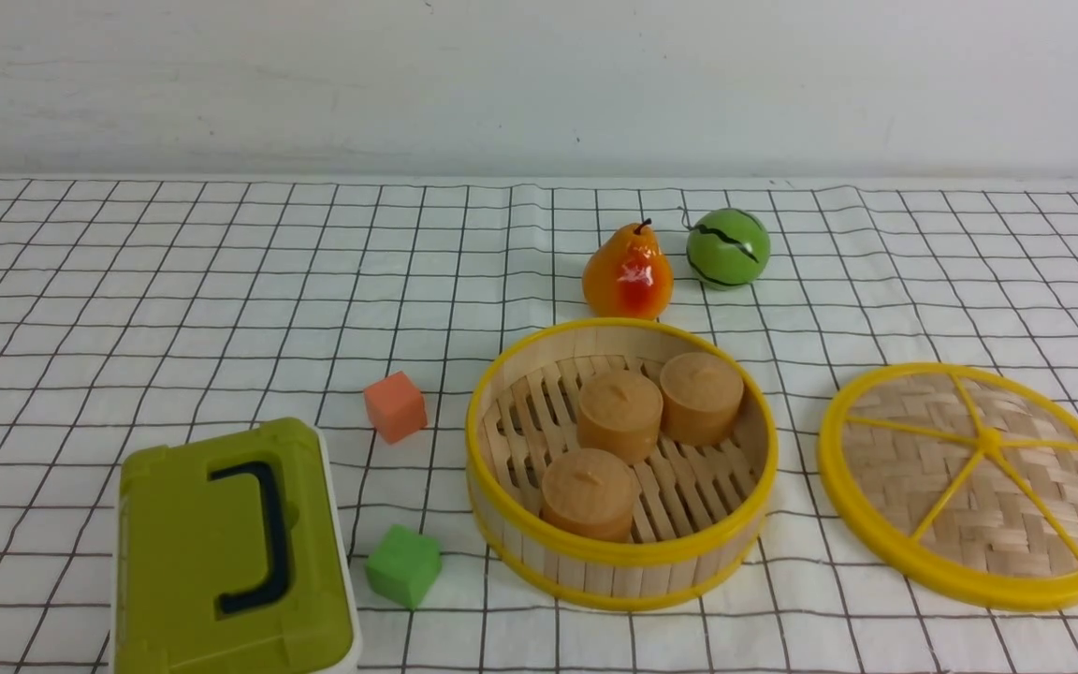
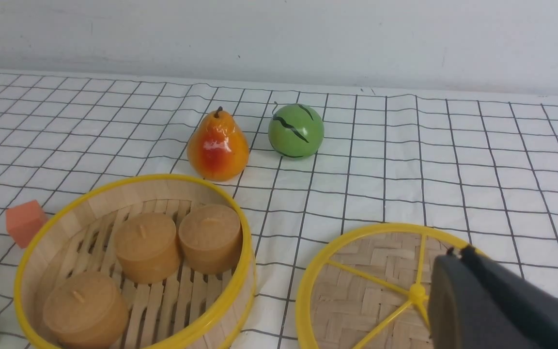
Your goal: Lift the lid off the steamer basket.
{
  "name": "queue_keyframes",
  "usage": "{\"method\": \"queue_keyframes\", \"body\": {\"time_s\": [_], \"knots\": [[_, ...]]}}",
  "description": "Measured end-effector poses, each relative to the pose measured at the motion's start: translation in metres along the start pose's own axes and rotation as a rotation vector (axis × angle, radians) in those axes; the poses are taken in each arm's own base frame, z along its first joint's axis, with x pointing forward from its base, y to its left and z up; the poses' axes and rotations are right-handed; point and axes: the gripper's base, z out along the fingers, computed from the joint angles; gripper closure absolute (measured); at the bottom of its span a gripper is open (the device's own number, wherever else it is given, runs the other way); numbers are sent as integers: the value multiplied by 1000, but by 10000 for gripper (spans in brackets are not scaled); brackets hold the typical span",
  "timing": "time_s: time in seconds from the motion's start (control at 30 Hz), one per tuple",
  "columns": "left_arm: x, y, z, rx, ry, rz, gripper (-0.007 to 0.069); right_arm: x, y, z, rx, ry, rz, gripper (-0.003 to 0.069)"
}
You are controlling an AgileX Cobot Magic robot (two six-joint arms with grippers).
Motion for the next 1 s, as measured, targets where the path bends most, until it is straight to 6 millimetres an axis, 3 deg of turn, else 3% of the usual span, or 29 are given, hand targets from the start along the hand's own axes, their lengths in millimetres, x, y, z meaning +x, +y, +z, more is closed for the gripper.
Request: {"method": "queue_keyframes", "body": {"time_s": [0.2, 0.3, 0.53, 0.67, 1.0], "knots": [[0, 0, 0, 0, 0, 0, 385, 35, -4, -10, 39, -80, -89, 666], [0, 0, 0, 0, 0, 0, 385, 85, -12, -11, 82, -152, -62, 664], [0, 0, 0, 0, 0, 0, 385, 161, -21, -12, 103, -225, -34, 664], [0, 0, 0, 0, 0, 0, 385, 176, -22, -14, 110, -162, -32, 664], [0, 0, 0, 0, 0, 0, 385, 191, -26, -16, 172, -13, 20, 664]]}}
